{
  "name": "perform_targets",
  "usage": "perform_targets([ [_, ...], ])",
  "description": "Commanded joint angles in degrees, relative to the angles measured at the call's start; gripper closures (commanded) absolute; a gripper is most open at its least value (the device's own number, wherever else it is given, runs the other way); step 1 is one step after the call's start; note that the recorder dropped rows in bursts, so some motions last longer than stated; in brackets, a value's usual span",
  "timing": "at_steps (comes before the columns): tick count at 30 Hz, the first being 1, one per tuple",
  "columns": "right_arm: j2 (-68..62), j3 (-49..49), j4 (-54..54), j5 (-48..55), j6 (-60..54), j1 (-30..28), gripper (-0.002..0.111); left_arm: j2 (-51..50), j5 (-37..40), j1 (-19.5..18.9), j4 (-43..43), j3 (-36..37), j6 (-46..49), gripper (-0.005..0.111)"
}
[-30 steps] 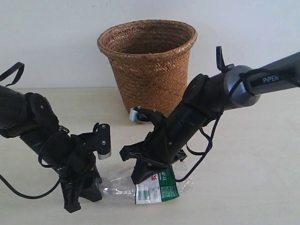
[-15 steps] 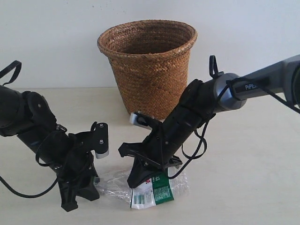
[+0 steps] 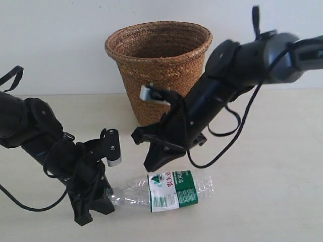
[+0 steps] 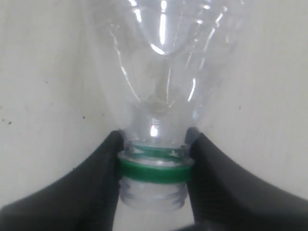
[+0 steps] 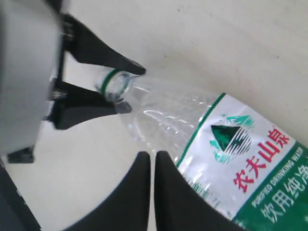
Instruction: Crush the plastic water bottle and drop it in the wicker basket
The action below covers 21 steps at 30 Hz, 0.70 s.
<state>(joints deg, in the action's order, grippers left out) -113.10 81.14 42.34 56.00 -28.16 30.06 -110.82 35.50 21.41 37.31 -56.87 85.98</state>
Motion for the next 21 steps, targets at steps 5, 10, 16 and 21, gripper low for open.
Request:
perform_targets([
  [5, 17.43, -6.32, -22.33, 3.59, 11.9, 0.16, 0.108, 1.8, 0.54, 0.44, 0.89, -0.09, -0.51, 0.102],
  [10, 29.03, -14.51, -26.64, 2.32, 14.83, -2.75, 0.108, 7.05, 3.98, 0.44, 0.97, -0.09, 3.51, 0.102],
  [16, 41.3, -25.01, -26.64, 2.07, 14.83, -9.1, 0.108, 16.71, 8.05, 0.44, 1.04, -0.09, 4.92, 0.102],
  [21, 48.2, -31.02, -26.64, 2.07, 14.83, -11.06, 0.108, 23.75, 10.63, 0.44, 1.18, -0.09, 4.92, 0.102],
])
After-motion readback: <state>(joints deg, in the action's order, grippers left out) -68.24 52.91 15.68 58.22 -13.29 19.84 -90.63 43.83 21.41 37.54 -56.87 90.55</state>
